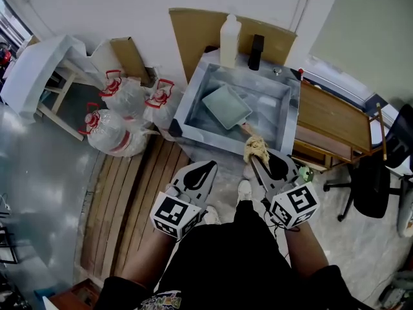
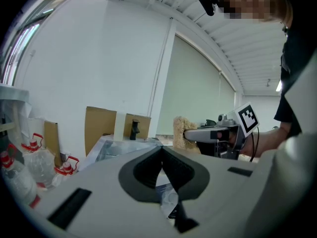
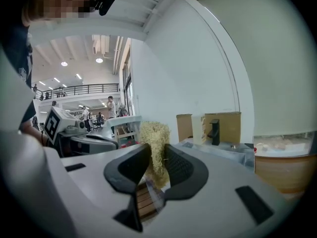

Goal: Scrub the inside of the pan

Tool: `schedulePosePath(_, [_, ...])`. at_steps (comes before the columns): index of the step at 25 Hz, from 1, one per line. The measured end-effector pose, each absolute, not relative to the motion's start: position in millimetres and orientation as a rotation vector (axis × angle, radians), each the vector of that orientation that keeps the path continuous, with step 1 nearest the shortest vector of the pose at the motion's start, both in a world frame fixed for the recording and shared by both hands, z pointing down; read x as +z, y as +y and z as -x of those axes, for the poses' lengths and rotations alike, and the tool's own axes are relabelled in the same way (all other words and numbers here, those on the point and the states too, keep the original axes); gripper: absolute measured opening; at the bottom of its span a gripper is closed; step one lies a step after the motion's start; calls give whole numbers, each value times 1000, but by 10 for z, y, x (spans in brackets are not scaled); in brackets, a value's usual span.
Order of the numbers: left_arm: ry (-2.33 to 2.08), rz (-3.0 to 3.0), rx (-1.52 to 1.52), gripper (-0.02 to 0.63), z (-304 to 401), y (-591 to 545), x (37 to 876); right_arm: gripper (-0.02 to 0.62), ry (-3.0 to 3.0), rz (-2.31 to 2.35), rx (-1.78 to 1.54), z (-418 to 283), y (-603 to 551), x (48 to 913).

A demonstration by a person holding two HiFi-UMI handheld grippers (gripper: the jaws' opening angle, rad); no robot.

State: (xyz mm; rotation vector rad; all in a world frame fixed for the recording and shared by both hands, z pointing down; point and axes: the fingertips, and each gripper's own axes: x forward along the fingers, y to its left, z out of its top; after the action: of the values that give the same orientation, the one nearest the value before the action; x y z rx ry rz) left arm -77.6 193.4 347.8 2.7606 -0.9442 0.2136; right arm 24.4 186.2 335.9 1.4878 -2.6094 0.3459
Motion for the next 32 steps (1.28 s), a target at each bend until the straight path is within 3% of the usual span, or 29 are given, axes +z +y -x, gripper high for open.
schedulePosePath(32, [-1351, -2526, 229, 9, 106, 684, 3659, 101, -2764, -1139, 389, -964, 281, 3494])
